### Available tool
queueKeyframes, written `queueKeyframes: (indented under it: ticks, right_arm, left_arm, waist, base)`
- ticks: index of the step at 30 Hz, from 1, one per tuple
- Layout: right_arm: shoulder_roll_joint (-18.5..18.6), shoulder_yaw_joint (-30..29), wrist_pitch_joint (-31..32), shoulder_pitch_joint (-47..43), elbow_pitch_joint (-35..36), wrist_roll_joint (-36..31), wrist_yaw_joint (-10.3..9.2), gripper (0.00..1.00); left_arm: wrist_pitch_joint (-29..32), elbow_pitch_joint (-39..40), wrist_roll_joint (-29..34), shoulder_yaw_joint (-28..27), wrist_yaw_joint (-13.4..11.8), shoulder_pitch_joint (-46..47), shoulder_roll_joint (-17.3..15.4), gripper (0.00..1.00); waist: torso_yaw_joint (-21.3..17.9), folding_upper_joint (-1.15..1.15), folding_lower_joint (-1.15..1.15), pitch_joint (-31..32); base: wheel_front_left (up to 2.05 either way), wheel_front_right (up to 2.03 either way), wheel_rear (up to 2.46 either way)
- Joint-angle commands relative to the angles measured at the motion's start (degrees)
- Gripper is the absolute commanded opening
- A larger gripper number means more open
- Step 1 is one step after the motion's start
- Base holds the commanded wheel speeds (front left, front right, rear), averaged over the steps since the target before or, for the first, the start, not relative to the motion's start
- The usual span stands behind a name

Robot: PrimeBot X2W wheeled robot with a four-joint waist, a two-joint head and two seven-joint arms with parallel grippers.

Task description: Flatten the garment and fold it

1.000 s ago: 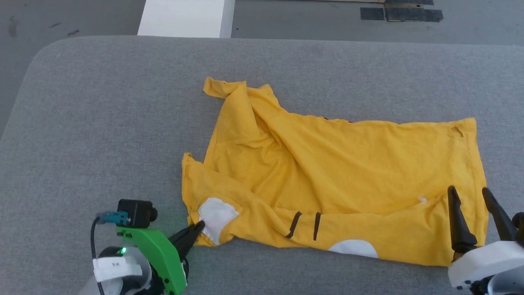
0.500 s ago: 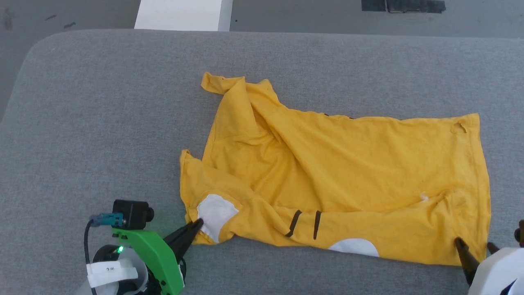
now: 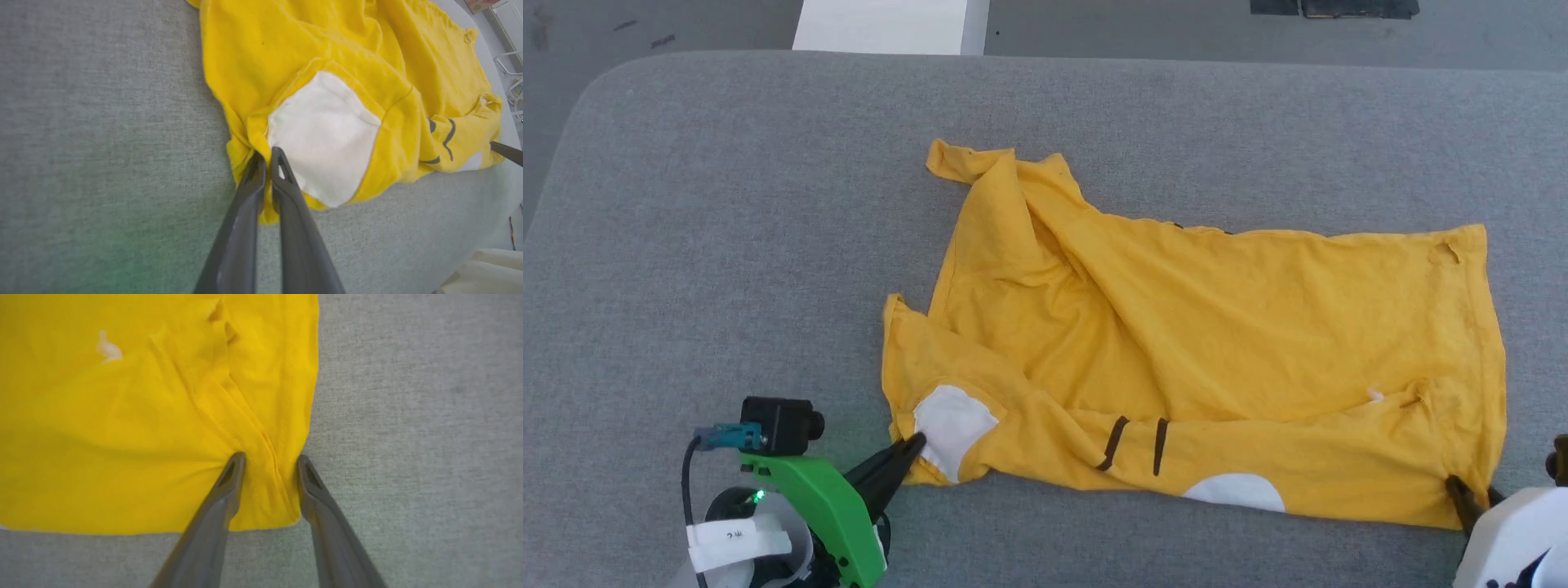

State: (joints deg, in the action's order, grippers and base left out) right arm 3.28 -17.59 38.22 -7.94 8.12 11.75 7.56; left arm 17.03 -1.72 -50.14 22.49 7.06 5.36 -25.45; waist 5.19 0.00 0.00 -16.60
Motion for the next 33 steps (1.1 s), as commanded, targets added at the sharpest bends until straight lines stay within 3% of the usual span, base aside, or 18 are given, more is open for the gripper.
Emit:
queueKeyframes:
  ticks: [1,10,16,24,33]
  right_arm:
    - [-0.4,1.3,0.3,0.2,-2.1,0.6,-0.08,0.00]
    - [-0.4,1.8,-2.0,1.8,1.0,2.2,-0.08,0.00]
    - [-0.4,0.7,1.3,-0.3,7.2,4.2,-0.08,0.00]
    - [-0.4,-1.7,5.9,-5.9,13.3,8.5,-0.08,0.00]
    - [-0.4,-5.3,8.2,-11.1,14.7,12.6,-0.08,0.00]
  left_arm:
    - [-0.4,0.1,-1.0,-0.2,0.2,-0.1,-0.4,0.00]
    - [-2.9,3.0,-5.5,-1.3,0.4,-2.5,-3.6,0.00]
    - [-3.7,7.4,-8.9,-3.7,0.4,-7.8,-7.3,0.00]
    - [-1.9,14.9,-11.7,-5.9,-2.9,-16.0,-10.9,0.00]
    - [-0.8,20.2,-15.8,-7.8,-3.9,-23.0,-13.1,0.00]
  waist:
    - [-0.1,0.00,0.00,0.1]
    - [-1.3,0.00,0.00,1.9]
    - [-1.5,0.00,0.00,3.9]
    - [-1.0,0.00,0.00,5.8]
    - [-1.0,0.00,0.00,6.3]
  base:
    - [0.00,0.00,0.00]
    - [0.00,0.00,0.00]
    - [0.00,0.00,0.00]
    - [0.00,0.00,0.00]
    - [0.00,0.00,0.00]
